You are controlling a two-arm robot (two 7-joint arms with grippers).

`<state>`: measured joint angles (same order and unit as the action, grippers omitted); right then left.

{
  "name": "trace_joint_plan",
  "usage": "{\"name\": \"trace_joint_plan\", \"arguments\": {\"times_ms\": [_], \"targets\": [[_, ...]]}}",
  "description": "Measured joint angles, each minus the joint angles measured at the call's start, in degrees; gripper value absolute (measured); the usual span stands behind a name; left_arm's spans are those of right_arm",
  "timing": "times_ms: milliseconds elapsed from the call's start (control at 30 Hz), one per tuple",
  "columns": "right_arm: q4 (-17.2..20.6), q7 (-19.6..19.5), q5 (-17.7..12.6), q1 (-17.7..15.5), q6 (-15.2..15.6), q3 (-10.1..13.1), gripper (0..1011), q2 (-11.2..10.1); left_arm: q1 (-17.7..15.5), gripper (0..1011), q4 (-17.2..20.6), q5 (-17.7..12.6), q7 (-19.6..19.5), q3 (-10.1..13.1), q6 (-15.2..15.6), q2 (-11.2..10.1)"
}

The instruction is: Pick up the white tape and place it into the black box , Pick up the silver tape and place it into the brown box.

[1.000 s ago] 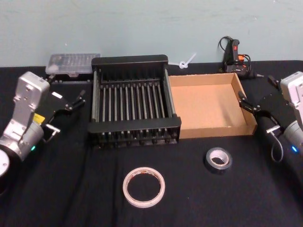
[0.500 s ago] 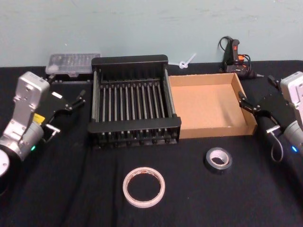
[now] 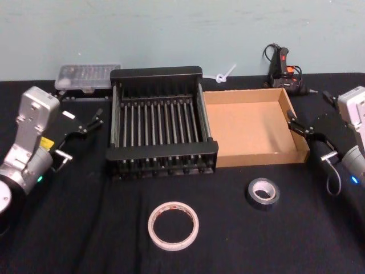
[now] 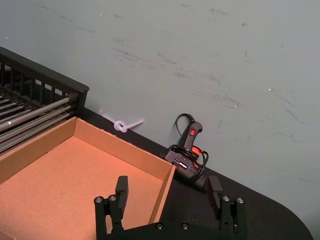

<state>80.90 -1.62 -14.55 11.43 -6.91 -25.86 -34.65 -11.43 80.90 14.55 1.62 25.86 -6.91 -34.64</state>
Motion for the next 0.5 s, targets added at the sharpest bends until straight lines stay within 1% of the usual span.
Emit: {"name": "trace_joint_plan", "arguments": {"times_ms": [500], "targets": [[0.0, 0.0, 0.0, 0.0, 0.0, 0.0, 1002, 0.0, 0.0, 1001, 0.0, 0.0, 0.0, 0.0, 0.0, 0.0]]}}
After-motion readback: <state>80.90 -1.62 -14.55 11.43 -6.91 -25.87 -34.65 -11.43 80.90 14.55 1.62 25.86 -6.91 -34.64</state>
